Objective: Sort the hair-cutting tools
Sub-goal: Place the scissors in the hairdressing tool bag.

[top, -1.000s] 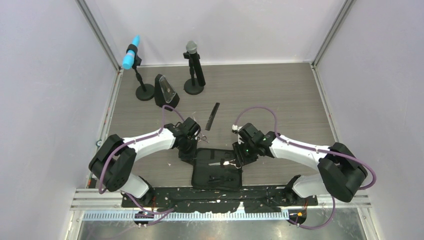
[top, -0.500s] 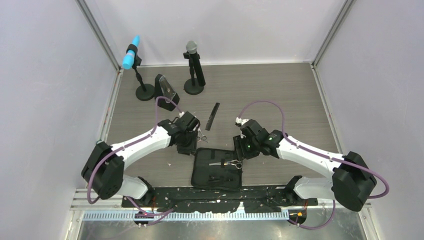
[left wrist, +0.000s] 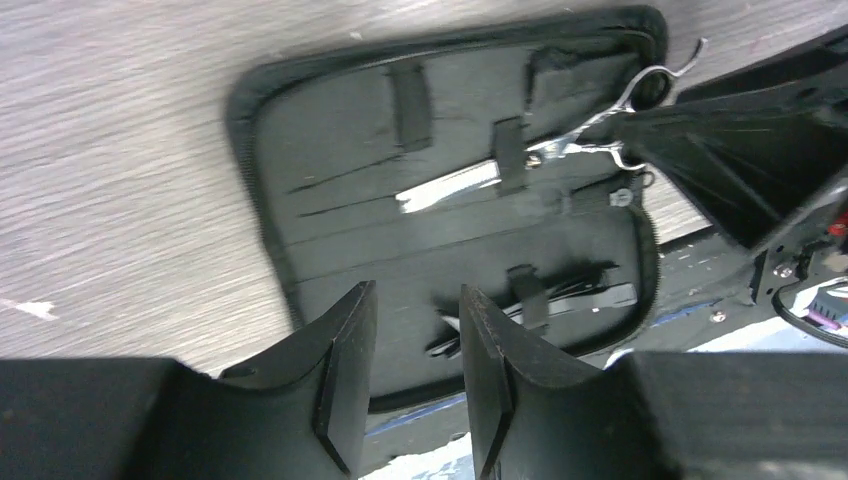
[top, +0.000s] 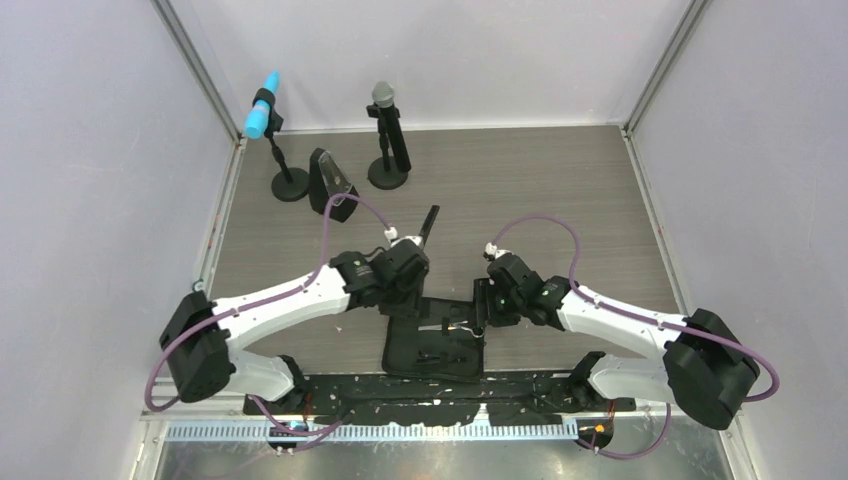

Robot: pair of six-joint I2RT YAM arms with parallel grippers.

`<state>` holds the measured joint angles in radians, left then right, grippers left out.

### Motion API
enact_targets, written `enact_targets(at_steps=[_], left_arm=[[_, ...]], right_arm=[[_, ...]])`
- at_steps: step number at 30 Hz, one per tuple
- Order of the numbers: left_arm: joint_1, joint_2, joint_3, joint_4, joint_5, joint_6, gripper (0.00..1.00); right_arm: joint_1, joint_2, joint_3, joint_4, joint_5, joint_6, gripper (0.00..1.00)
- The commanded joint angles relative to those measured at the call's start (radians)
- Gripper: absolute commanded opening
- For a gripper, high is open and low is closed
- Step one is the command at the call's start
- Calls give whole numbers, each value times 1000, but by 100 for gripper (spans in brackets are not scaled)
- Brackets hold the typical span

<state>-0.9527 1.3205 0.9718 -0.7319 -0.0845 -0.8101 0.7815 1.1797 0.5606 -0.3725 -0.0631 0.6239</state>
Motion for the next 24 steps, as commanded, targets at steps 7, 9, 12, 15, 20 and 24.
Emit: enact_targets(at_steps=[7,9,12,15,20,24], left_arm=[[-148,246,158,97,-29,-160,36],[-156,301,172,91,-24,-170,35],[-167,354,181,94,-16,-181,34],[-172,386,196,77,-20,-182,34],[-174,437,232,33,-26,-174,38],[-174,467,237,35,-43,-169,40]], right_arm=[[-1,-14,-77,152,-4,122,48],[1,-9,-91,169,-9,136,48],[9,-9,-109,191,-8,159,47],[21,-8,-110,189,7,172,47],[32,-3,-107,185,19,189,43],[38,-19,-108,163,53,194,38]])
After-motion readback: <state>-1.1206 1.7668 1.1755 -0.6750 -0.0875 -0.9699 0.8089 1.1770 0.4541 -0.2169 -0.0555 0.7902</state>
